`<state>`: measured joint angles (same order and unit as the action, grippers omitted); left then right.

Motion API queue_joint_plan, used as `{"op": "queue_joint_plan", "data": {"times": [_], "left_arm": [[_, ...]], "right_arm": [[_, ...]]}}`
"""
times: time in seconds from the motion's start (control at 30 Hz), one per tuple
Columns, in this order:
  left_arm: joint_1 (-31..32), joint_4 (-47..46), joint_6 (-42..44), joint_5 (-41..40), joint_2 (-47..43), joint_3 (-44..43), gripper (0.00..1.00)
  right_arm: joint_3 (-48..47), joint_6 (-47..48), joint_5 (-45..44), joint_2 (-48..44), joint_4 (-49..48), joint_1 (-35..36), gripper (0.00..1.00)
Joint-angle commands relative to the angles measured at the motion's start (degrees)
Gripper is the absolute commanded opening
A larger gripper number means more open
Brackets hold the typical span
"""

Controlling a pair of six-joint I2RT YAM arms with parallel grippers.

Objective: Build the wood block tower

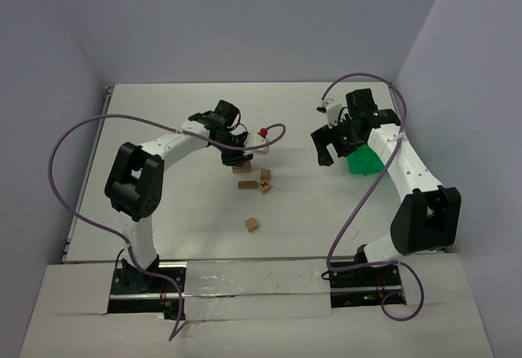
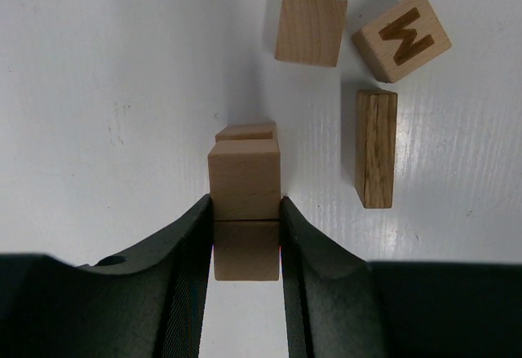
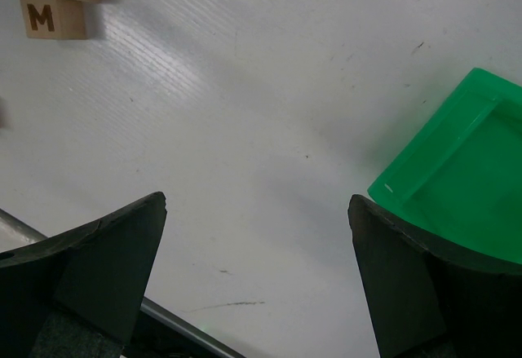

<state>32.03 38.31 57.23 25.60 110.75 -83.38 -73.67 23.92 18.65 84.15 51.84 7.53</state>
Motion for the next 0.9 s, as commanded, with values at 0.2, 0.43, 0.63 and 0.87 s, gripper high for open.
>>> {"op": "queue_joint_plan", "data": {"times": [0.2, 0.43, 0.63, 0.87], "left_arm": [[-0.4, -1.7, 0.9, 0.4, 1.4, -2.5, 0.16], [-0.3, -2.5, 0.5, 0.4, 1.4, -1.7, 0.21], [-0.3, -2.2, 0.4, 0.4, 1.6, -2.9, 0.21], [-0.4, -2.1, 0.1, 0.3, 1.6, -3.5, 0.21]], "right_arm": [[0.2, 0.8, 0.2, 1.2, -2.3, 0.3, 1.00], [0.5, 0.8, 0.2, 1.4, -2.4, 0.3, 1.00], [0.7, 0.8, 0.3, 1.4, -2.4, 0.3, 1.00], [0.9, 0.8, 0.4, 1.5, -2.6, 0.2, 1.00]]}}
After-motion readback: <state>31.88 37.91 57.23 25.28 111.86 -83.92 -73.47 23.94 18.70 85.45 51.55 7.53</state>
